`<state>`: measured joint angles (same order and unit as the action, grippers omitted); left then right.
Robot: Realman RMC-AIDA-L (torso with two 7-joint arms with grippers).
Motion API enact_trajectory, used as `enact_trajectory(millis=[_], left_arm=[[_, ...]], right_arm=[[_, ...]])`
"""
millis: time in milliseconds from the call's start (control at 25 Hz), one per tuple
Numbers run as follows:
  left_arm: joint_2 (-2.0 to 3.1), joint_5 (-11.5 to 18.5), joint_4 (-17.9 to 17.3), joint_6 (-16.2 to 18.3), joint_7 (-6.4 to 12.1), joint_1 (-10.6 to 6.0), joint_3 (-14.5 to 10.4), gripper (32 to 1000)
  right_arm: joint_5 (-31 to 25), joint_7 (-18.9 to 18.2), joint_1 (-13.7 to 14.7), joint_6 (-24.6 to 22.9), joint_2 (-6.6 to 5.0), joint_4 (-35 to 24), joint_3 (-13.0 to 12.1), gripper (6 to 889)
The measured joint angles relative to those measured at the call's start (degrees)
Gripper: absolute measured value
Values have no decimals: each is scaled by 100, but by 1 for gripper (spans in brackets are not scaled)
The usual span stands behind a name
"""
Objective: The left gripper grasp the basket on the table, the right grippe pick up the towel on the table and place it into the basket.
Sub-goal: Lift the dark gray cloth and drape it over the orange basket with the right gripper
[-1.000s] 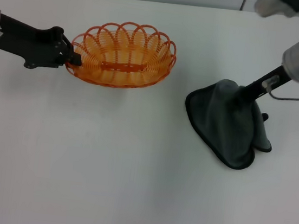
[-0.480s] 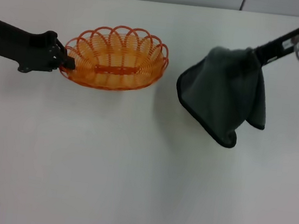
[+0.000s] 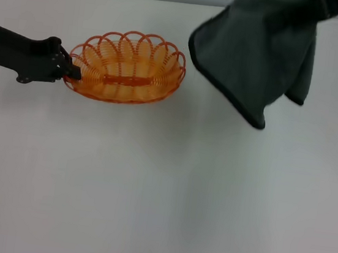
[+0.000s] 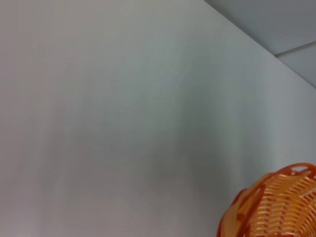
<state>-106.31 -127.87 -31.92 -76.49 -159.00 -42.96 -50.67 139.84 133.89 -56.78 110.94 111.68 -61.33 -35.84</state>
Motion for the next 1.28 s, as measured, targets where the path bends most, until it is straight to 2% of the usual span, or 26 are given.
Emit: enact_trajectory(millis=[200, 360, 440, 720, 800, 1000, 1080, 1160, 1280], left_arm=[[5, -2, 7, 2, 0, 3, -14, 82], [5, -2, 10, 3, 0, -11, -14, 82], [3, -2, 11, 3, 0, -21, -14, 82], [-6, -1, 11, 3, 1, -42, -13, 81], [-8, -1, 11, 2, 1, -46, -14, 81], [-20, -1, 11, 2, 2, -58, -13, 81], [-25, -1, 11, 2, 1, -58, -13, 81], [-29, -1, 11, 0, 1, -58, -13, 81], [-33, -1, 11, -3, 0, -67, -13, 81]], right_arm=[[-635, 191, -117, 130, -162, -283, -9, 104], [-722, 121, -363, 20, -169, -217, -37, 103], [-706, 35, -491, -106, -134, -141, -111, 102], [-700, -447, -827, -890, 48, 599, -716, 101], [-696, -557, -890, -1149, 132, 757, -958, 100], [-672, -648, -924, -1910, 391, 846, -1780, 99], [-613, -663, -927, -2158, 480, 866, -1995, 99], [-497, -699, -946, -2372, 557, 928, -2125, 99], [-361, -828, -1028, -2634, 634, 1180, -2168, 98]])
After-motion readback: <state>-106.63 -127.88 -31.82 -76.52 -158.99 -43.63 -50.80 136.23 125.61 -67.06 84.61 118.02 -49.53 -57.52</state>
